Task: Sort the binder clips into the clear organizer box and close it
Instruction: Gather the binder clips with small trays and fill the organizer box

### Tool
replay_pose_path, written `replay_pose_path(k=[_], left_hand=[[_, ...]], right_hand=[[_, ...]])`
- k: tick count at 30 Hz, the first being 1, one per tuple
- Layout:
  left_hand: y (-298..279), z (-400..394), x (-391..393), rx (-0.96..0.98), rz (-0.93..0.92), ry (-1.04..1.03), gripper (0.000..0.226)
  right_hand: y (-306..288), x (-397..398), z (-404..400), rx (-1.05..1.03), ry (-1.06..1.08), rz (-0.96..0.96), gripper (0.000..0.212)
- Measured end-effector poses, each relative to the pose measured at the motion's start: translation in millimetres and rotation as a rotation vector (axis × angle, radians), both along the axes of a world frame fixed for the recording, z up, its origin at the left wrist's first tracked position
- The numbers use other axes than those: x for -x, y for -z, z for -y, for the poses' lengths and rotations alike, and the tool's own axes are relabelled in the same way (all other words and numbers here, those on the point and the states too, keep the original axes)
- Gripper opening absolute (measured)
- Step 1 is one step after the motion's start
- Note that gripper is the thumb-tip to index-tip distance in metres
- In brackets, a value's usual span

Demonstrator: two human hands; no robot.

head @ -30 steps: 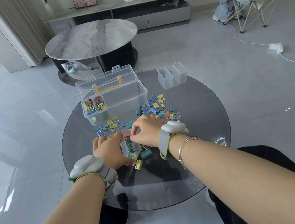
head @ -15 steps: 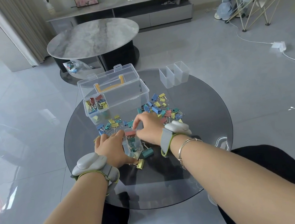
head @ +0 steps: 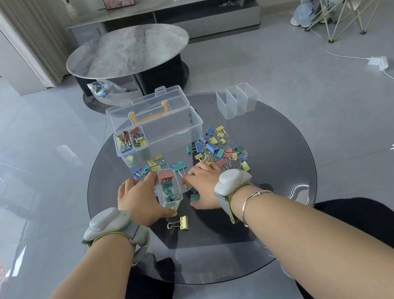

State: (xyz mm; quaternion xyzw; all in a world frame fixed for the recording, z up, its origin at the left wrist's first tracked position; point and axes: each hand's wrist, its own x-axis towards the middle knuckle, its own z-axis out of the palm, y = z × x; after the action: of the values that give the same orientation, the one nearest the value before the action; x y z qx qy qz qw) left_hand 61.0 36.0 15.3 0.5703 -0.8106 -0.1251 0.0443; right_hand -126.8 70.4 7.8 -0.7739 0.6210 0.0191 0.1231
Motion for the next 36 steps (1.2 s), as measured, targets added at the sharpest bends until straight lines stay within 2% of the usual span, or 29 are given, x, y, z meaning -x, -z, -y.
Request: replay_pose_path(k=[2,6,9,12,15,18,20,25,30,36], left_hand=[[1.1,-1.6,-0.6,-0.011,0.014,0.001,0.081],[3.8,-5.2,2.7,-0.031,0.022,0.017,0.078],[2.8,-5.9,4.9,-0.039,0.038,0.025,0.073],[1.1,-5.5,7.4,-0.035,0.079,0.053,0.072],[0.7,-4.2,8.8,-0.050,0.107,0.060,0.073],[1.3,-2.4,8.9,-0.057,0.118,0.050,0.074],[2.3,-1.8,8.3,-0.058,0.119,0.045,0.072],[4.3,-0.7,7.0,-0.052,0.112,0.043,0.070],[6.6,0.2,7.0,-0.054,0.120,0.039,0.068],[9.2,2.1,6.0,-0.061,0.118,0.037,0.073]], right_hand=[[-4.4,-0.3,0.7,0.079,-0.037,-0.046,0.043],[-10.0,7.4,-4.4,0.182,-0.024,-0.118,0.049],[-14.3,13.4,-6.9,0.141,0.003,-0.182,0.041],[-15.1,12.2,-6.7,0.114,-0.003,-0.155,0.026],[-15.4,8.2,-7.2,0.090,0.046,0.033,0.018],[-21.6,6.5,-5.8,0.160,0.242,0.381,0.006],[-27.6,5.3,-4.9,0.170,0.318,0.602,0.006],[-38.2,-0.8,-11.0,0.142,0.263,0.773,0.011],[-37.1,-9.8,-15.5,0.160,0.067,0.431,0.014],[-37.3,-18.3,-16.1,0.147,0.001,0.378,0.015]])
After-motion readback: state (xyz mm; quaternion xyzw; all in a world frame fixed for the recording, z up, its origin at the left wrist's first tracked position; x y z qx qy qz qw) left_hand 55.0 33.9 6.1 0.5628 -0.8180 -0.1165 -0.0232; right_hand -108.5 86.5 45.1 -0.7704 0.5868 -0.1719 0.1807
